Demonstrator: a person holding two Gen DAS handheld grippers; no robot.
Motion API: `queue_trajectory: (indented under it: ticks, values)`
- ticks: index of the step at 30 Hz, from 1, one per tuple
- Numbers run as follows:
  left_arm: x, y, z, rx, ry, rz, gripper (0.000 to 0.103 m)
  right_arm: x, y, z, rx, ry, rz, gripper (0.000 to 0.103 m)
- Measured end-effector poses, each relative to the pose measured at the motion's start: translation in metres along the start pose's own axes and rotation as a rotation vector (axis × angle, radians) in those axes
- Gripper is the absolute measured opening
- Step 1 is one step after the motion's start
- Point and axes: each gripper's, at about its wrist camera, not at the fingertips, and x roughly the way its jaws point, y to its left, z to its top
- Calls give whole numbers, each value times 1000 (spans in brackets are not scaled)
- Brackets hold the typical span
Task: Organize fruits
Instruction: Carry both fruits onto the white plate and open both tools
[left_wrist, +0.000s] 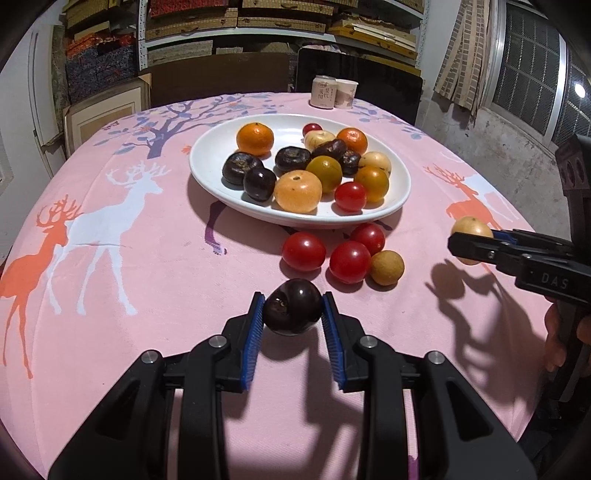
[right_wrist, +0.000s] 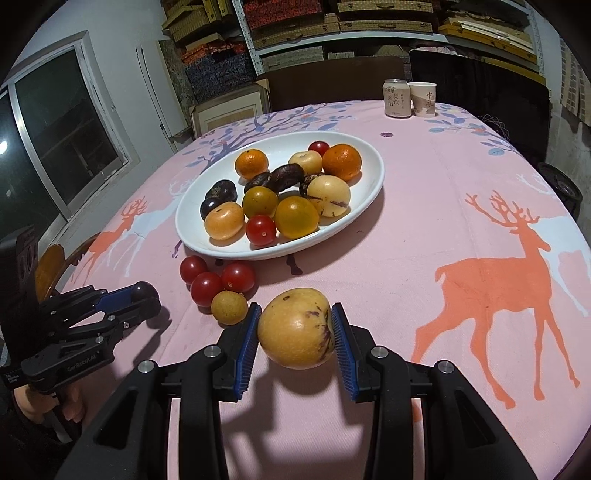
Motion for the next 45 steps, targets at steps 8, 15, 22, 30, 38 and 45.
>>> queue_trajectory:
  ticks: [8, 15, 22, 30, 38, 45]
  values:
    - [-21, 0, 20, 22, -55, 19, 31, -22, -3, 11, -19, -46, 16, 39]
    - [-31, -1, 52, 62, -104, 51, 31, -39, 1, 44, -65, -92, 18, 39]
    - [-16, -2, 87, 78, -126, 82, 31, -38, 8, 91, -111, -123, 29, 39]
    - [36, 15, 128, 29, -104, 84, 31, 9, 10, 146, -106, -83, 62, 39]
    - [85, 26, 152, 11, -51, 88, 31, 85, 6, 177, -86, 11, 58, 39]
    - [115, 35, 154, -11, -6, 108, 36, 119, 9, 181, -101, 38, 40, 39]
